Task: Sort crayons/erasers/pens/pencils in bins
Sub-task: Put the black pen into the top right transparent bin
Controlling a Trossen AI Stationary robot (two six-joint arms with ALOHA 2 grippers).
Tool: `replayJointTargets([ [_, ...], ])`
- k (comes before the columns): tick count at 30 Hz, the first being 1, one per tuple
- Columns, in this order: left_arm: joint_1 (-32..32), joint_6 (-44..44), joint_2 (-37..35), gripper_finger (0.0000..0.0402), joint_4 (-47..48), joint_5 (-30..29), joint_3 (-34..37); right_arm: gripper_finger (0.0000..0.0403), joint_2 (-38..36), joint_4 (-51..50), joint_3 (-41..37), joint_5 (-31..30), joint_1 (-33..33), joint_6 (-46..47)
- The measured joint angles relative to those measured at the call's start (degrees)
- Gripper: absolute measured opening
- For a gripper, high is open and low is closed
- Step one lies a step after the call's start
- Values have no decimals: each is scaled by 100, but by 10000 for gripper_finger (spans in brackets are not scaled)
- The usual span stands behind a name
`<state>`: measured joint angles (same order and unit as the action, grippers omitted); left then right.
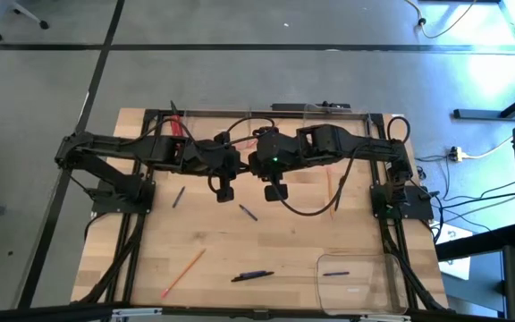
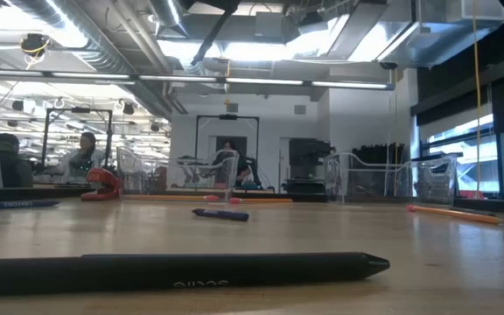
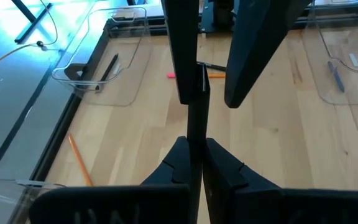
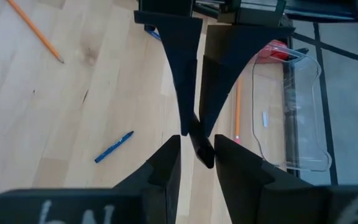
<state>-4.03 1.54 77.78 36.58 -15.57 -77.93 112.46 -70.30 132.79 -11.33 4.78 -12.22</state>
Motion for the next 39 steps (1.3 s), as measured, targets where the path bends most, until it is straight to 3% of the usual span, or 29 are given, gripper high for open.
replayJointTargets([
  [27, 0, -1, 0, 6, -2, -1, 2, 99, 101, 15, 2, 201, -92, 274],
  [39, -4, -17, 0, 6, 7, 4, 2, 36, 101, 21, 2, 197, -92, 288],
])
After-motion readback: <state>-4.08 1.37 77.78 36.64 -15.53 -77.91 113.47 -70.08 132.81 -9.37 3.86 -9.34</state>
